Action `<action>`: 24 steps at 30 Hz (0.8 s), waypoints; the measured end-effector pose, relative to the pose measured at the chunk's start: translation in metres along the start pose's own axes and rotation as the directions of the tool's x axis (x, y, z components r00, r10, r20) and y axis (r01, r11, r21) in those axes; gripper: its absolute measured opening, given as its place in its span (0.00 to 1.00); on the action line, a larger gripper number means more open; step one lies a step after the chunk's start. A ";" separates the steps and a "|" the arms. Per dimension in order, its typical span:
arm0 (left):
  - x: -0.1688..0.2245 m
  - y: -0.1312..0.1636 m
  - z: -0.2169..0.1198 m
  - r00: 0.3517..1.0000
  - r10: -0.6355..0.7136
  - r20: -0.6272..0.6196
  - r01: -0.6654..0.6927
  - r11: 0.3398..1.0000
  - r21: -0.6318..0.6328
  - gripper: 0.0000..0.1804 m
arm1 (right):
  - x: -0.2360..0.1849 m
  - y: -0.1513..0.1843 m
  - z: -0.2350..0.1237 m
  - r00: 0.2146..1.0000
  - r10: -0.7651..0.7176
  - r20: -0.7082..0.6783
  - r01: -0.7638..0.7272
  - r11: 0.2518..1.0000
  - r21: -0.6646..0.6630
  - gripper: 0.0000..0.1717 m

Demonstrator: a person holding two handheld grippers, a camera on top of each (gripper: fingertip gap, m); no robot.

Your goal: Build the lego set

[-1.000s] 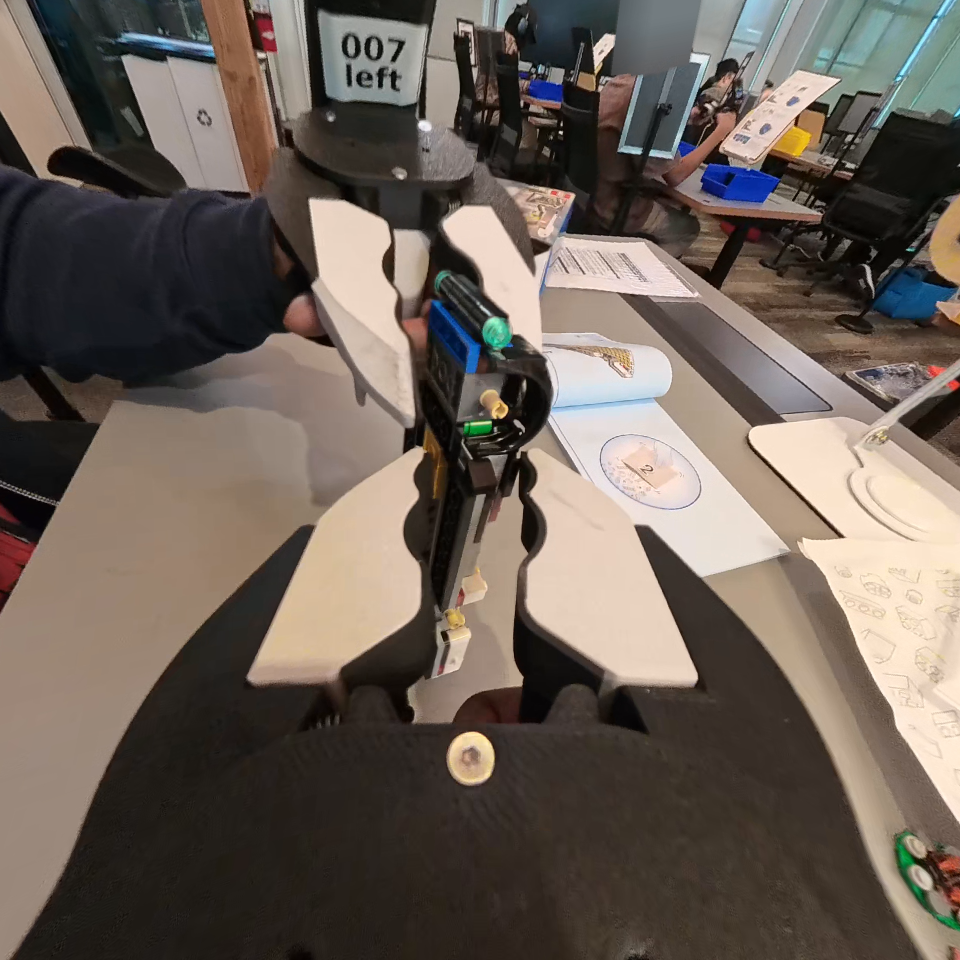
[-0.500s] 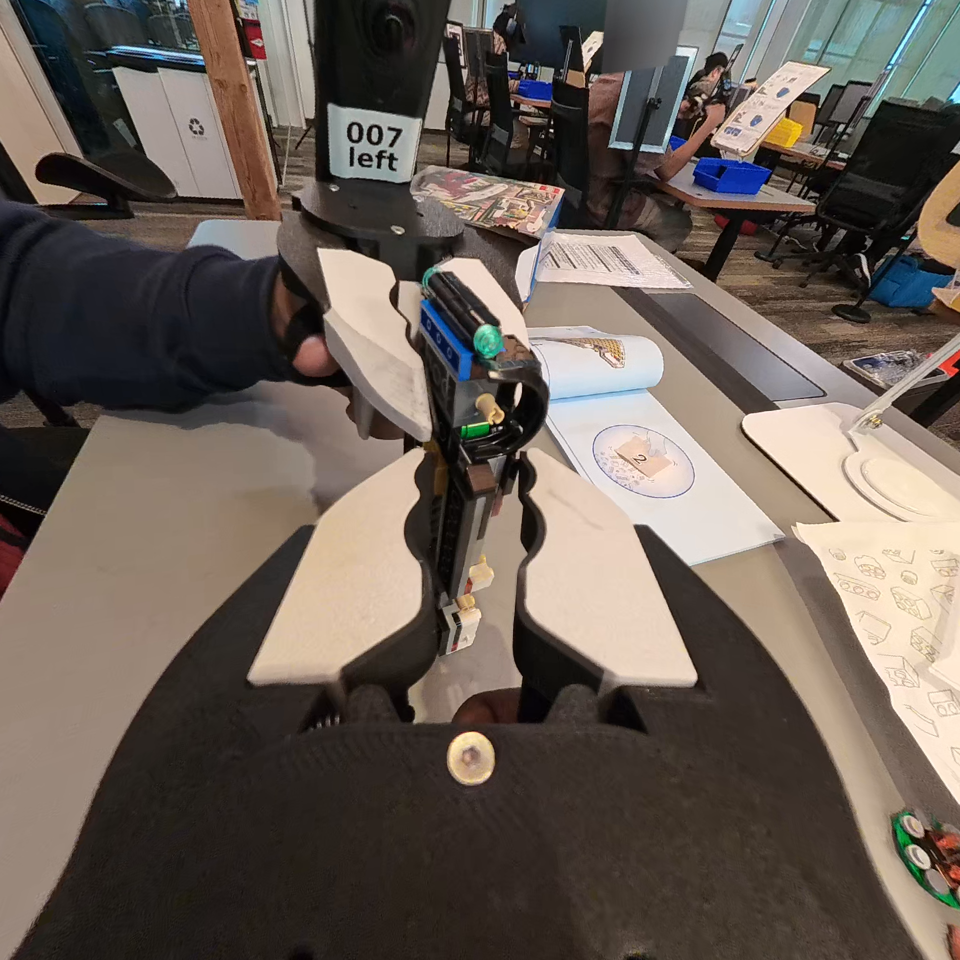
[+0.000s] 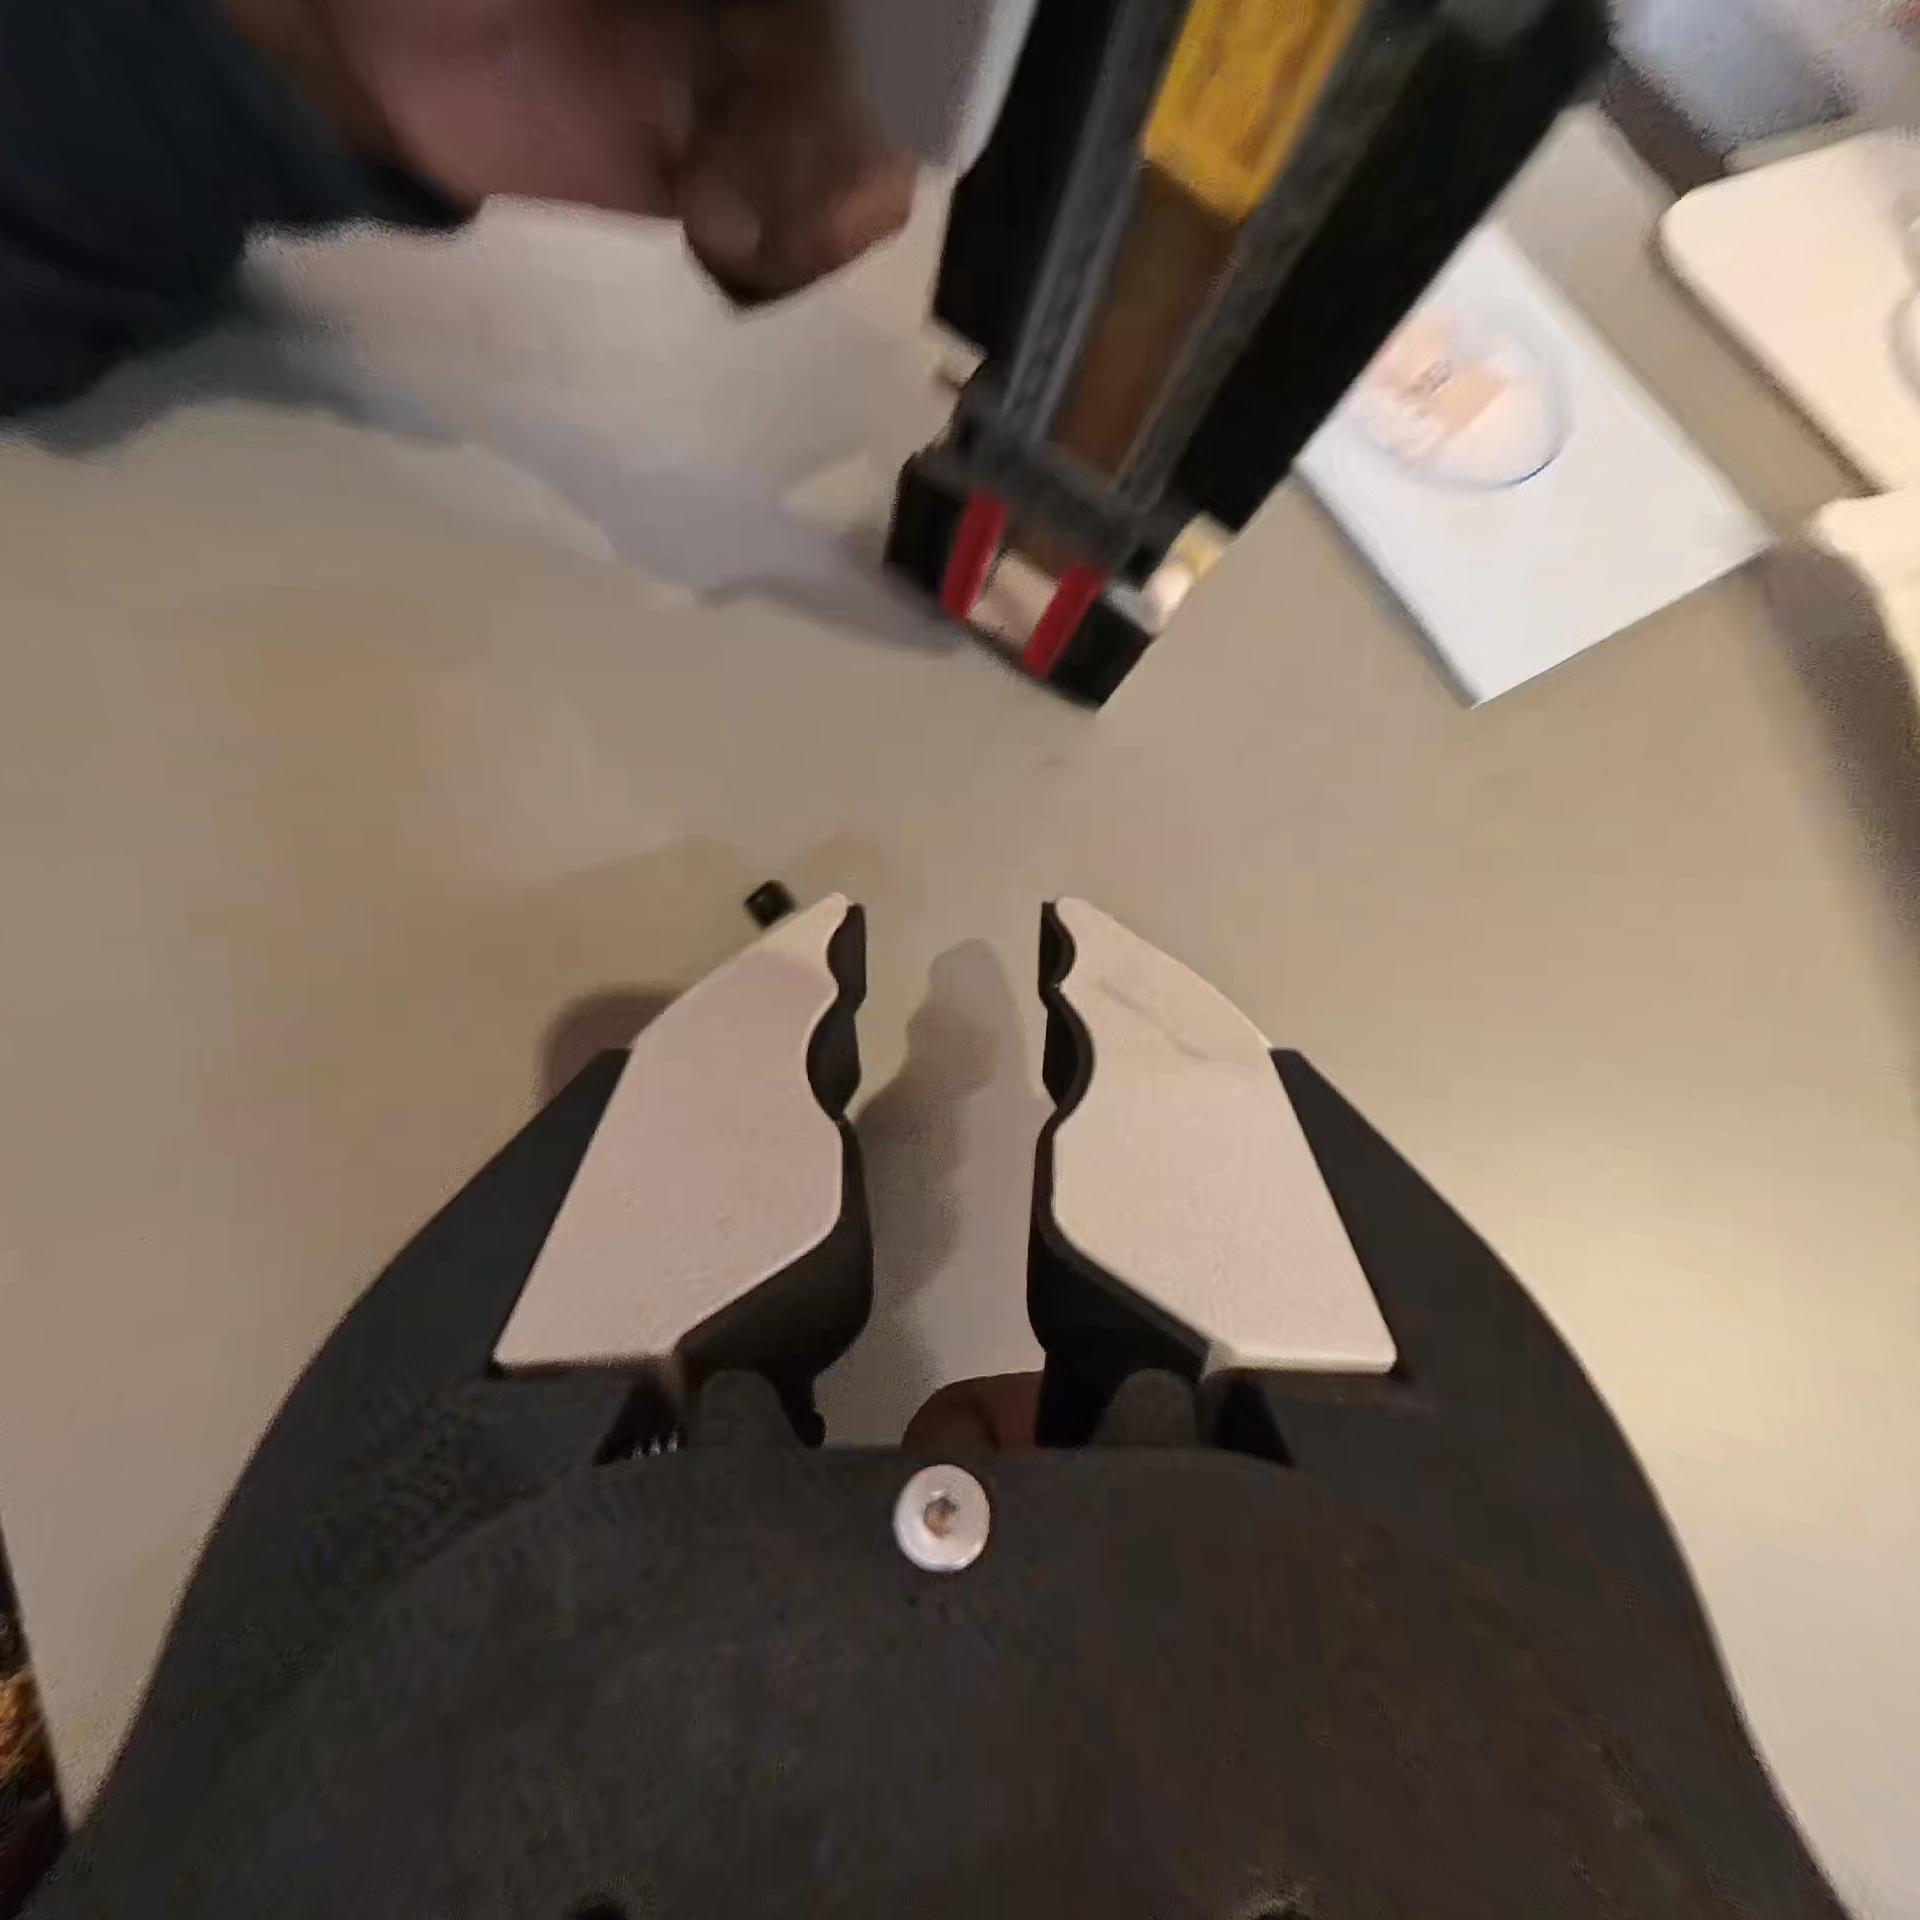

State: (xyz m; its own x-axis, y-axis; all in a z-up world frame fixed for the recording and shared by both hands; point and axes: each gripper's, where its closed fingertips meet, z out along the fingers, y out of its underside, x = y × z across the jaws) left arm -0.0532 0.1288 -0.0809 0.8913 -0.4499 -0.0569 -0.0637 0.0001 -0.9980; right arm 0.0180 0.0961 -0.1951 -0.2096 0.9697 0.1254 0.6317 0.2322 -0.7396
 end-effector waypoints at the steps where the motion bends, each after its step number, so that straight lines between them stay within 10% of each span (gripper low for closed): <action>1: 0.000 0.000 -0.001 1.000 0.006 0.005 -0.006 1.000 0.005 0.14 | -0.008 0.006 0.005 1.000 -0.013 0.000 0.013 0.999 -0.037 0.18; 24: -0.003 0.002 -0.005 1.000 0.012 0.029 -0.012 1.000 0.001 0.14 | -0.028 0.010 0.029 0.992 -0.123 -0.028 0.116 0.974 -0.195 0.04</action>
State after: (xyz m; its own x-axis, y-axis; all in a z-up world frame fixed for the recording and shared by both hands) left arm -0.0581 0.1260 -0.0827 0.9030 -0.4239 -0.0702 -0.0744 0.0065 -0.9972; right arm 0.0085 0.0689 -0.2256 -0.2653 0.9353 0.2340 0.7367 0.3532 -0.5766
